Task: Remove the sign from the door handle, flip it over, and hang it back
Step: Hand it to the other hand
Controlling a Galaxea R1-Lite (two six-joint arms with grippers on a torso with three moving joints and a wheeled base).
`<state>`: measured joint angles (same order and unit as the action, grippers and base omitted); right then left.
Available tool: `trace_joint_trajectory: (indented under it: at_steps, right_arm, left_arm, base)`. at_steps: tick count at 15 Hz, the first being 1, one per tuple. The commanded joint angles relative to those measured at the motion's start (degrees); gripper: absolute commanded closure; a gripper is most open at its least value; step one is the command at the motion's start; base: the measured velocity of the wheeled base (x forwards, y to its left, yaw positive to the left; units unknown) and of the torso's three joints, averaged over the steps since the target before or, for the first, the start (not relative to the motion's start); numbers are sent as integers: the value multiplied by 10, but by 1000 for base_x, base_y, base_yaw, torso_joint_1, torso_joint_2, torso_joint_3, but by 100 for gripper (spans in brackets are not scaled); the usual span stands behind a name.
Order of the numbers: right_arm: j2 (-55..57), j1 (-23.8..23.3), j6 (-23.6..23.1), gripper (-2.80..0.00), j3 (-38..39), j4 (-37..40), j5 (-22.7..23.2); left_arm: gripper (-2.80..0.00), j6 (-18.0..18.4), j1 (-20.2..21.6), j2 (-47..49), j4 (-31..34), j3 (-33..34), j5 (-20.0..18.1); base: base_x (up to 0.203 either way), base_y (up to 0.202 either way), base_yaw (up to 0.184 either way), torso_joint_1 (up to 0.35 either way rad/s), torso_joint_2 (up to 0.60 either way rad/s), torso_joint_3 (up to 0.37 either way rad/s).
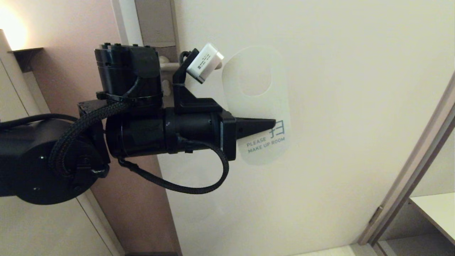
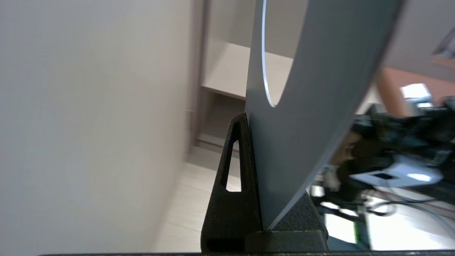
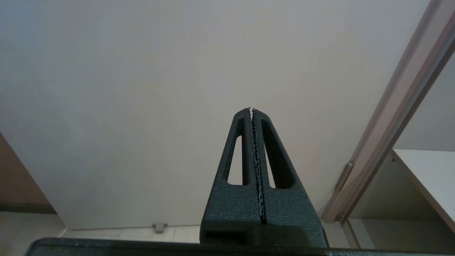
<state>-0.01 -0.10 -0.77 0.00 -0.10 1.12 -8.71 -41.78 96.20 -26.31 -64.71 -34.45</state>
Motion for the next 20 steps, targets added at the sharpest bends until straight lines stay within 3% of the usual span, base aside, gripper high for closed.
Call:
trace_joint_trajectory:
  at_steps: [1,3,7,11,16,20]
  right_arm:
    - [0,0,-2,0,0,-1,0]
    - [0,0,1,0,0,0,1]
    - [0,0,1,0,0,0,1]
    - [0,0,0,0,-1,0,1]
    - [0,0,-4,0,-23,42,3]
    - [0,0,-11,0,-48,75,18]
  left_arm:
    - [0,-17,-10,-2,-2,0,-10]
    - [0,-35,-11,-2,-2,-1,-32]
    - [0,-35,-11,-1,-2,-1,-38]
    - [0,-31,-10,20,-5,5,-76]
    - [0,-32,-6,80,-87,5,-84]
    - [0,-31,7,102,-111,3,-130]
  base:
    - [0,0,0,0,0,0]
    - [0,0,0,0,0,0]
    - [0,0,0,0,0,0]
    - [0,0,0,0,0,0]
    - [0,0,0,0,0,0]
    - [0,0,0,0,0,0]
